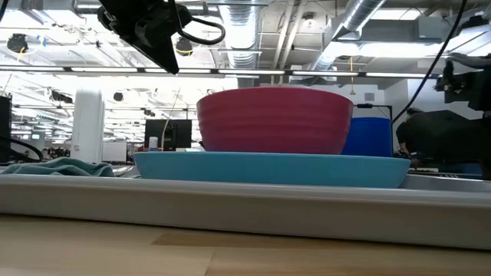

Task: Set up tray
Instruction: Put the blue purple fork on top of the green table napkin to the right of the green spoon

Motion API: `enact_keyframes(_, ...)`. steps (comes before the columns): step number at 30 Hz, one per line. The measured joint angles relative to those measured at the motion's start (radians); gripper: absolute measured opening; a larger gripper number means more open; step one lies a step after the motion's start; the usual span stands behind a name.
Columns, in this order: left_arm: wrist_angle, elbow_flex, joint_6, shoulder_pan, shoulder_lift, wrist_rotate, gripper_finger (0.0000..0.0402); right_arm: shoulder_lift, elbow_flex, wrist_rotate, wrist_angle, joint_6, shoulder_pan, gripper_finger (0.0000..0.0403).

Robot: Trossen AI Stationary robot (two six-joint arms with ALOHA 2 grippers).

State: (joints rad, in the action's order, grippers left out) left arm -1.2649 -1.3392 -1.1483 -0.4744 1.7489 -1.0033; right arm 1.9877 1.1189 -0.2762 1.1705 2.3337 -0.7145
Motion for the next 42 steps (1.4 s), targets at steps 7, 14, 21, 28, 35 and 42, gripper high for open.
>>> enact_keyframes(7, -0.012, 0.0, 0.001, 0.0, 0.0, -0.004, 0.005, -0.001, 0.209, 0.041, 0.183, -0.05, -0.043, 0.0007)
enact_keyframes(14, -0.091, 0.0, 0.0, 0.0, 0.0, -0.005, 0.005, -0.003, 0.483, -0.043, 0.398, -0.091, -0.078, 0.0005)
enact_keyframes(21, -0.314, 0.0, -0.227, -0.025, -0.006, -0.004, 0.005, -0.006, 0.668, -0.262, 0.37, -0.303, -0.035, 0.0003)
enact_keyframes(28, -0.297, -0.023, -0.147, -0.084, -0.076, -0.001, 0.005, -0.003, 0.698, -0.433, 0.157, -0.631, 0.128, 0.0002)
enact_keyframes(35, -0.305, -0.017, -0.117, -0.122, -0.23, -0.022, 0.005, -0.003, 0.689, -0.435, -0.274, -1.042, 0.321, 0.0003)
enact_keyframes(42, -0.306, -0.018, -0.087, -0.13, -0.379, -0.093, 0.005, 0.029, 0.693, -0.41, -0.463, -1.075, 0.447, 0.0004)
